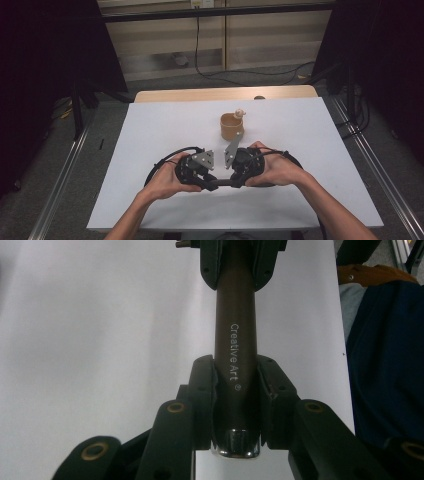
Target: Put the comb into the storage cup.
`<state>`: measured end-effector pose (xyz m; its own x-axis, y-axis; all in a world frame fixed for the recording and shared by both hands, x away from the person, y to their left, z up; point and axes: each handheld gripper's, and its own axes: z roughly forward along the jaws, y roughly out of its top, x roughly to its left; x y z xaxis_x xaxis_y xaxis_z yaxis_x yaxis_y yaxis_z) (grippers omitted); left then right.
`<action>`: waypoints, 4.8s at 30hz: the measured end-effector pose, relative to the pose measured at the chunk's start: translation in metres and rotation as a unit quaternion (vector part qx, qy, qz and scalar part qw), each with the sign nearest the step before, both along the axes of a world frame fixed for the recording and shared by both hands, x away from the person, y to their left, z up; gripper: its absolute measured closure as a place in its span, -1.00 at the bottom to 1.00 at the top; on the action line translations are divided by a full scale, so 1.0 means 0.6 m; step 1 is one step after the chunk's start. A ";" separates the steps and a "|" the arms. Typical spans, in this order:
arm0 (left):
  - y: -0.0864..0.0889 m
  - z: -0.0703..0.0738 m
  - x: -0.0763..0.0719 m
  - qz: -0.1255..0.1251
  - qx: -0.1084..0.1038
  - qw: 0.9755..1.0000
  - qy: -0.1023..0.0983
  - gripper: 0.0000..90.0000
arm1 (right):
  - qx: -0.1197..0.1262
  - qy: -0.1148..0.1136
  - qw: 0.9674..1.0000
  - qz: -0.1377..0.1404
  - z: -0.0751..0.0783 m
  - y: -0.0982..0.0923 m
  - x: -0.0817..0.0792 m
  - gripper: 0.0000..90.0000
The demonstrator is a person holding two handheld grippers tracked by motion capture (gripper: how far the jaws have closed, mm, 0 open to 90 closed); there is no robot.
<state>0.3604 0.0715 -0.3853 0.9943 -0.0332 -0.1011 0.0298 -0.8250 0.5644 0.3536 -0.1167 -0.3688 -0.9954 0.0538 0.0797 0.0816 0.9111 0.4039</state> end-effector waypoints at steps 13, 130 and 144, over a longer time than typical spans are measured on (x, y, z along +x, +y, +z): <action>0.003 -0.008 0.006 0.000 -0.005 0.999 0.032 0.61 | -0.002 0.009 1.000 0.008 -0.005 0.002 0.002 0.61; 0.096 0.019 -0.025 0.237 -0.280 0.930 -0.019 0.61 | 0.546 -0.021 0.754 -0.364 -0.048 -0.109 -0.072 -0.94; 0.091 0.023 -0.035 0.234 -0.310 0.921 -0.035 0.61 | 0.533 -0.017 0.758 -0.376 -0.025 -0.093 -0.054 -0.91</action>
